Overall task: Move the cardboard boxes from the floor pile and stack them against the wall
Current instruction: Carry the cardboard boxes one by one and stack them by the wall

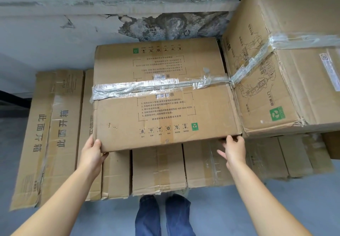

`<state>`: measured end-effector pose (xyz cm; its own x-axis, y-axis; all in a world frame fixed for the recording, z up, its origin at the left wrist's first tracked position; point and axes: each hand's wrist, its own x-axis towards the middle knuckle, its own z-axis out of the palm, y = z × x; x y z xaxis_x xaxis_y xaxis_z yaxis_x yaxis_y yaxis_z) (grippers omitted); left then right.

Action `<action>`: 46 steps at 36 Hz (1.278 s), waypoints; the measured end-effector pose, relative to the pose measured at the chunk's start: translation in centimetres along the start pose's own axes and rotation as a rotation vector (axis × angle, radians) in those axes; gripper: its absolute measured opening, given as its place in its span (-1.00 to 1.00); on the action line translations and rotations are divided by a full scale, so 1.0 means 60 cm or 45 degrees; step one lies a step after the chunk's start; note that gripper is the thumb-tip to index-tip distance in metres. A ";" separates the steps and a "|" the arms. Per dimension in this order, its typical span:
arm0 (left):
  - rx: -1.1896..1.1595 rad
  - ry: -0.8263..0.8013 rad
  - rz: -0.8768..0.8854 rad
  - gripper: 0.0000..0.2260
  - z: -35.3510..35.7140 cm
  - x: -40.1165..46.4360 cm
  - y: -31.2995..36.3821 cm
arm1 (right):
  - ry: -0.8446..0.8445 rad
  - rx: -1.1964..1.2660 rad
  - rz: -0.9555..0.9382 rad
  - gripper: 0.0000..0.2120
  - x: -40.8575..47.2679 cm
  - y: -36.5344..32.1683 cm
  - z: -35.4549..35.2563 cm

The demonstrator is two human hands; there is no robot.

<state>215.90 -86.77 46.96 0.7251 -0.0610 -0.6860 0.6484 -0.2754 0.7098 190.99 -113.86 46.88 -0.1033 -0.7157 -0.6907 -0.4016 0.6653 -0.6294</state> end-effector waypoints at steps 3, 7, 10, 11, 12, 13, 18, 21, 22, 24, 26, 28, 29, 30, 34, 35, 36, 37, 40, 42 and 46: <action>0.022 -0.027 0.000 -0.60 -0.001 -0.001 0.003 | -0.060 -0.047 -0.048 -0.45 -0.003 0.010 -0.005; 0.045 -0.049 0.008 -0.60 -0.003 0.000 0.005 | -0.096 0.020 -0.057 -0.40 -0.002 0.009 -0.002; 0.044 -0.058 0.007 -0.59 -0.004 -0.001 0.004 | -0.110 0.114 -0.025 -0.36 0.002 0.004 0.000; 0.046 -0.063 0.006 -0.59 -0.006 0.000 0.004 | -0.115 0.118 -0.024 -0.35 0.002 0.004 -0.001; 0.050 -0.068 0.006 -0.60 -0.009 0.001 0.004 | -0.121 0.115 -0.029 -0.34 0.002 0.006 -0.001; 0.055 -0.073 0.004 -0.60 -0.014 0.004 0.005 | -0.127 0.103 -0.034 -0.34 0.000 0.009 -0.002; 0.046 -0.119 -0.036 -0.61 -0.030 0.020 0.007 | -0.129 0.039 -0.029 -0.35 -0.006 0.024 -0.012; 0.040 -0.126 -0.047 -0.61 -0.028 0.016 0.001 | -0.142 0.037 -0.023 -0.37 -0.006 0.018 -0.018; 0.045 -0.129 -0.048 -0.61 -0.027 0.014 -0.001 | -0.148 0.040 -0.023 -0.37 -0.005 0.015 -0.020; 0.055 -0.129 -0.050 -0.61 -0.026 0.011 -0.005 | -0.144 0.028 -0.024 -0.37 -0.004 0.012 -0.022; 0.072 -0.131 -0.048 -0.61 -0.026 0.011 -0.005 | -0.134 0.009 -0.027 -0.35 -0.005 0.009 -0.022; 0.109 -0.123 -0.050 -0.61 -0.025 0.012 -0.002 | -0.131 0.003 -0.026 -0.34 -0.009 0.007 -0.019; 0.133 -0.116 -0.053 -0.61 -0.025 0.011 0.001 | -0.127 0.011 -0.017 -0.34 -0.012 0.005 -0.018; 0.168 -0.116 -0.055 -0.61 -0.024 0.008 0.005 | -0.120 0.032 0.003 -0.33 -0.016 0.002 -0.018; 0.355 -0.143 -0.043 -0.60 -0.022 -0.019 0.031 | -0.126 0.109 0.075 -0.33 -0.041 -0.011 -0.030; 0.389 -0.135 -0.026 -0.58 -0.022 -0.030 0.041 | -0.150 0.082 0.056 -0.35 -0.052 -0.016 -0.037; 0.426 -0.123 0.011 -0.56 -0.022 -0.042 0.052 | -0.183 0.047 0.022 -0.37 -0.065 -0.023 -0.045; 0.464 -0.116 0.058 -0.55 -0.022 -0.055 0.064 | -0.223 0.006 -0.020 -0.39 -0.079 -0.030 -0.054; 0.529 -0.174 0.211 -0.55 -0.029 -0.105 0.104 | -0.347 -0.143 -0.166 -0.45 -0.130 -0.052 -0.081; 0.531 -0.242 0.292 -0.57 -0.039 -0.146 0.130 | -0.422 -0.242 -0.295 -0.47 -0.167 -0.067 -0.100; 0.519 -0.374 0.449 -0.63 -0.069 -0.247 0.169 | -0.577 -0.376 -0.576 -0.50 -0.246 -0.090 -0.141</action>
<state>212.68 -84.68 65.01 0.7478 -0.4611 -0.4777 0.1983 -0.5316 0.8235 186.97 -108.68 63.52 0.4952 -0.7069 -0.5050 -0.5526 0.1922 -0.8110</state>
